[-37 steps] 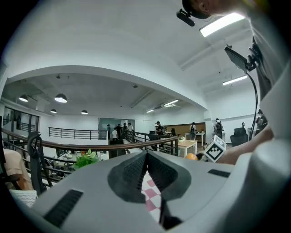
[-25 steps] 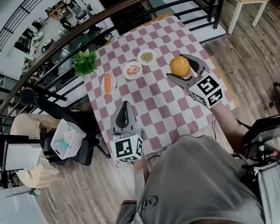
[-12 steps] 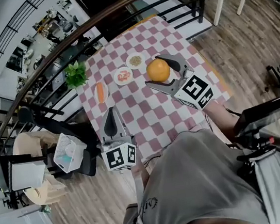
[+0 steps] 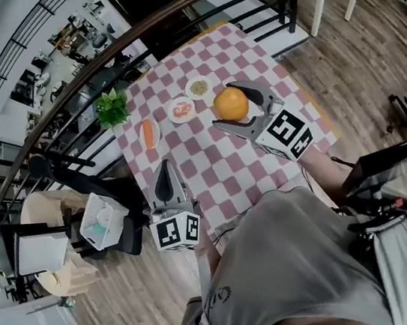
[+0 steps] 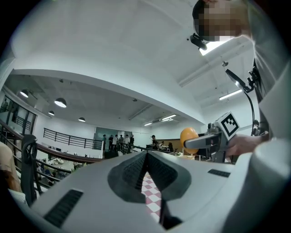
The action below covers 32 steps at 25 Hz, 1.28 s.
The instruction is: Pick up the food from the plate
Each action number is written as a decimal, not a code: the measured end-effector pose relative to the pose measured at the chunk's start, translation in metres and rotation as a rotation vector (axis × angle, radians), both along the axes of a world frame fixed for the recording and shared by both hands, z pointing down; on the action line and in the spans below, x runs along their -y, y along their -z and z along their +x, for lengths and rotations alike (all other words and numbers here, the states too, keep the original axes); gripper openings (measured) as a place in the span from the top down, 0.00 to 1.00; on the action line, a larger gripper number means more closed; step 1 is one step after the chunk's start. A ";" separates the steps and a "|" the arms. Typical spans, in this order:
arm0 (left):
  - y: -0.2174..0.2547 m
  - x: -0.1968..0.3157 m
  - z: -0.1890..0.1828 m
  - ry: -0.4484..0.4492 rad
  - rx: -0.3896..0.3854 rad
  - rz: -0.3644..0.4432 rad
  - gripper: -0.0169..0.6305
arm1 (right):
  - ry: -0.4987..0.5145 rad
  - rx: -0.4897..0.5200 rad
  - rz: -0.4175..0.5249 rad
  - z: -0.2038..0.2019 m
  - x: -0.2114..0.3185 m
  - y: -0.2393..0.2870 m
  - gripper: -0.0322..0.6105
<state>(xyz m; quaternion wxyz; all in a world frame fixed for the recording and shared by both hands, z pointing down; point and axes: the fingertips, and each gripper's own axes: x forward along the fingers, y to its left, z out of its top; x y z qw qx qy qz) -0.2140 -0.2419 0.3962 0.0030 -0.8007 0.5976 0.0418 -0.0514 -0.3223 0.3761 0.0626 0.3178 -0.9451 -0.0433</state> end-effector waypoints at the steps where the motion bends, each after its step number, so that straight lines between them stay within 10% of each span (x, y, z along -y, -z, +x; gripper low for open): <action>1: 0.000 -0.001 0.000 -0.003 0.001 -0.001 0.96 | 0.002 0.003 0.000 -0.001 -0.001 0.001 0.40; 32: -0.028 0.005 -0.004 -0.017 -0.011 -0.052 0.96 | -0.005 0.010 -0.038 0.003 -0.008 -0.004 0.41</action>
